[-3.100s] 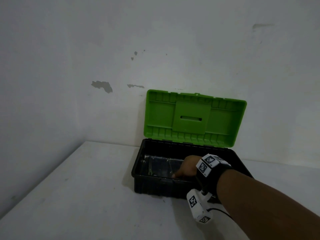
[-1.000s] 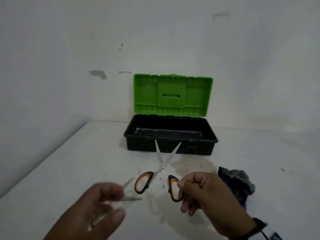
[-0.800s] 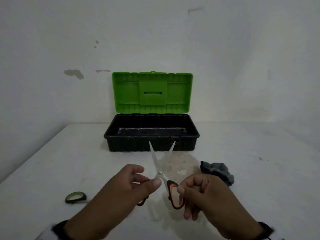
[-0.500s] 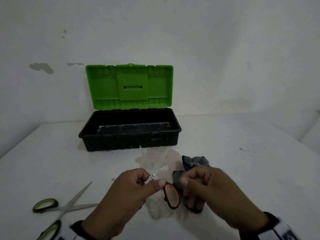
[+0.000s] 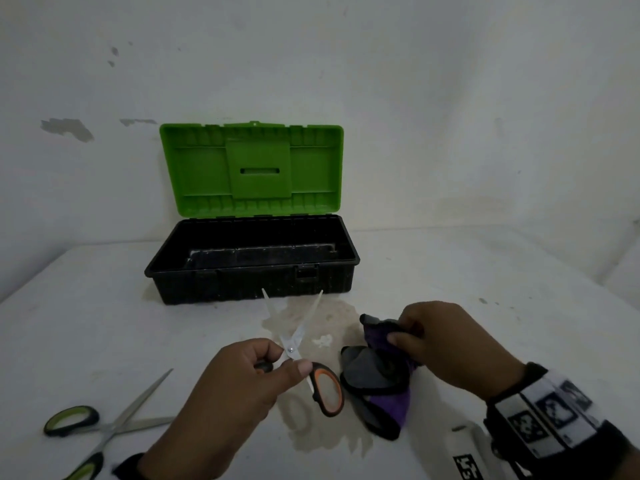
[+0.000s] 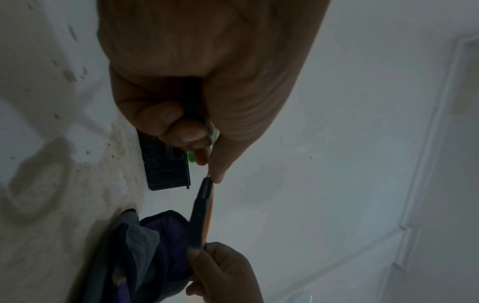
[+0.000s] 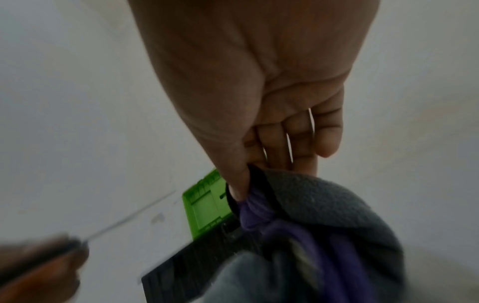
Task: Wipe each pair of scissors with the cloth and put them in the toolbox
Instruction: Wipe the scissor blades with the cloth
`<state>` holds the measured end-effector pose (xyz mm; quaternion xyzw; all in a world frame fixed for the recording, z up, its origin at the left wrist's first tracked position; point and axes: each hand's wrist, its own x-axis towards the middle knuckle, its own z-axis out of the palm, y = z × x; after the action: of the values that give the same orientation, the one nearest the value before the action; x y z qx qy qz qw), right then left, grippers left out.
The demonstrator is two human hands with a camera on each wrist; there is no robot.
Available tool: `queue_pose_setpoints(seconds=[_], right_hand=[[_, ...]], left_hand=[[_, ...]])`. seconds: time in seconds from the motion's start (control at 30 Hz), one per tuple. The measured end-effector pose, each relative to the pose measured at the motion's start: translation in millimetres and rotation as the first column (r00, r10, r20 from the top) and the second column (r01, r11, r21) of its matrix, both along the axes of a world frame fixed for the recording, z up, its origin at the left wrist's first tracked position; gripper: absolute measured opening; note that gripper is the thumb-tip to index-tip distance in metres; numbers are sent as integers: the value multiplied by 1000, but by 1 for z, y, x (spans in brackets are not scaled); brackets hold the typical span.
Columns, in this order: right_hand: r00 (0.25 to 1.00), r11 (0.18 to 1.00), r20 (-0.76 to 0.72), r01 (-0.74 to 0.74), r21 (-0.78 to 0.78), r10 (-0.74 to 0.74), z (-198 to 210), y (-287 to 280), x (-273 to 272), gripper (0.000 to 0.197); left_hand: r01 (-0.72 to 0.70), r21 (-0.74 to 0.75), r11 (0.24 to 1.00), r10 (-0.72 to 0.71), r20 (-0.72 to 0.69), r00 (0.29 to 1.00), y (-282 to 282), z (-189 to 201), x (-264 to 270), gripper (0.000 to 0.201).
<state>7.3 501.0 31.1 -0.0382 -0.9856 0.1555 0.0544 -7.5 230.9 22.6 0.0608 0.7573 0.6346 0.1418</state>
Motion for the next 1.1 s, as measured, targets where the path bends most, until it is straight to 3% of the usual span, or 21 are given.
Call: queue_pose_setpoints(seconds=[0.1,0.17,0.23,0.33,0.5,0.57,0.63,0.7,0.8,0.93,1.1], right_hand=[[999,940,-24,37,-340,-48,11,6,-7,34],[996,781,-33,45,-622,-84,15,6,-11,41],[991,602,-55,30,-798,-122,19,2,-14,39],[968,405,-112,-12,-914,-223,22,-6,-18,41],[925,211,-201,-137,-968,-322,21,-29,-20,62],[911,162,-253,-210,-964,-325,21,-40,-18,51],[897,189,-306,-256,-948,-319,20,-48,-16,48],[895,224,-341,-283,-933,-288,16,-53,-16,60],[914,283,-343,-278,-918,-217,12,-61,-11,59],[907,461,-404,-310,-831,-120,16,-73,-1,29],[890,536,-445,-329,-777,-99,16,-89,4,13]], left_hand=[[4,-4,1000,-4,-3,1000,-3,4,-3,21],[14,-29,999,-15,-31,999,-5,10,-4,20],[17,-13,1000,-18,-42,999,-7,16,-5,21],[17,69,997,-16,-15,1000,-10,25,-6,21],[-10,160,987,7,17,1000,-12,27,-9,22],[-17,192,981,10,37,999,-12,29,-10,24],[-17,218,976,8,42,999,-12,29,-11,25],[0,239,971,-9,38,999,-11,29,-12,27],[23,260,965,-36,44,998,-11,30,-11,14],[17,210,978,-17,-3,1000,-14,31,-10,13],[-14,177,984,14,1,1000,-11,30,-8,13]])
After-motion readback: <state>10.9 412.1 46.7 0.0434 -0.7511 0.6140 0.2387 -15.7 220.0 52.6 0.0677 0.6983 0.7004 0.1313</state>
